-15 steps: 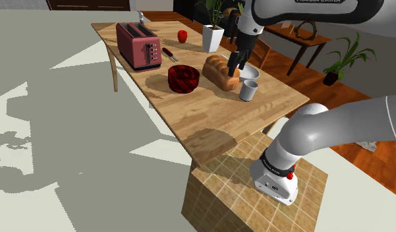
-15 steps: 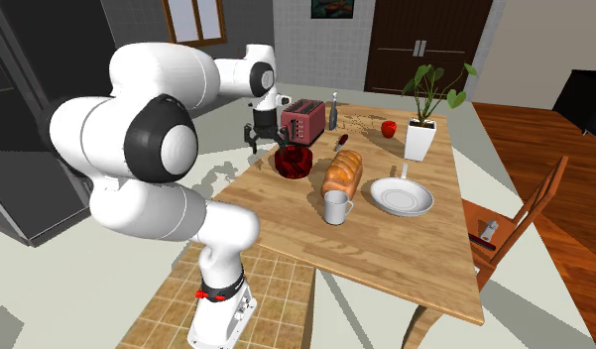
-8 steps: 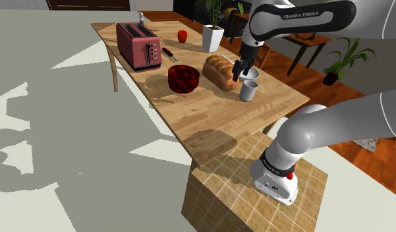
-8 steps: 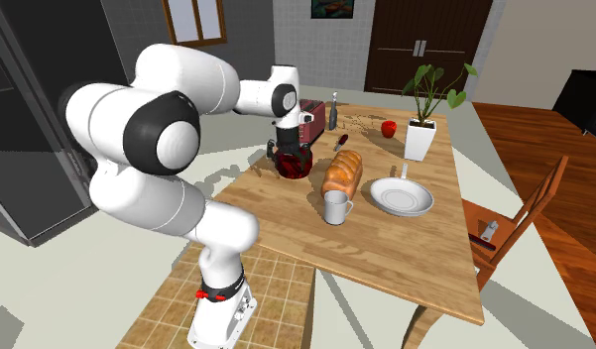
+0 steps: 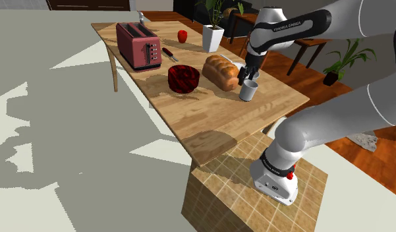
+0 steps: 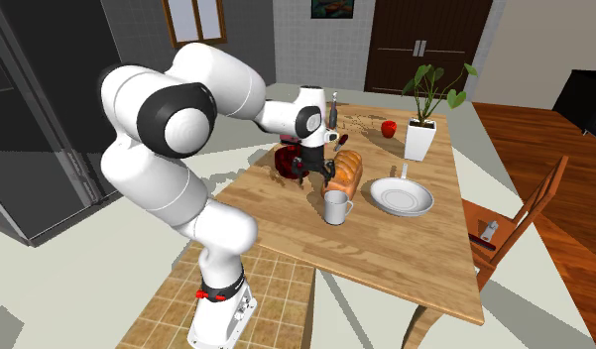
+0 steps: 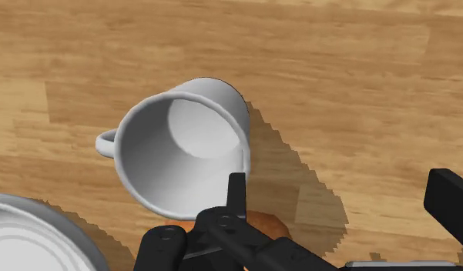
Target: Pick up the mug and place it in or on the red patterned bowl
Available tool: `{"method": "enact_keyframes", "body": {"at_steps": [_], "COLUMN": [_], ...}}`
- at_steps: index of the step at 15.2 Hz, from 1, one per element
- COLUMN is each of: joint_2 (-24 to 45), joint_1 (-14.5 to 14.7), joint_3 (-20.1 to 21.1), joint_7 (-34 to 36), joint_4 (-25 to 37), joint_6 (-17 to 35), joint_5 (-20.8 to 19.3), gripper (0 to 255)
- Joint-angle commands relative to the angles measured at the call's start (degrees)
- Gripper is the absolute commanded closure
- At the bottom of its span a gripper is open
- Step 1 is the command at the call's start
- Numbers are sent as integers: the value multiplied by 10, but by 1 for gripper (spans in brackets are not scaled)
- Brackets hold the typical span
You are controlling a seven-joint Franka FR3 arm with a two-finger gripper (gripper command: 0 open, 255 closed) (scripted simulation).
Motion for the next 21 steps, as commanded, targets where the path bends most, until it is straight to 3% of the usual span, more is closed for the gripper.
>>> {"method": "enact_keyframes", "body": {"at_steps": [1, 3, 11, 19, 20, 21], "joint_2": [30, 60, 104, 103, 103, 103], "joint_1": [-11, -20, -20, -20, -20, -20], "joint_3": [-18, -37, -50, -50, -50, -50], "joint_7": [-10, -22, -25, -25, -25, -25], "joint_4": [4, 9, -19, -19, -19, -19], "joint_6": [29, 58, 128, 128, 128, 128], "joint_5": [-8, -14, -15, -15, -15, -15], "gripper": [0, 0, 0, 0, 255, 255]}}
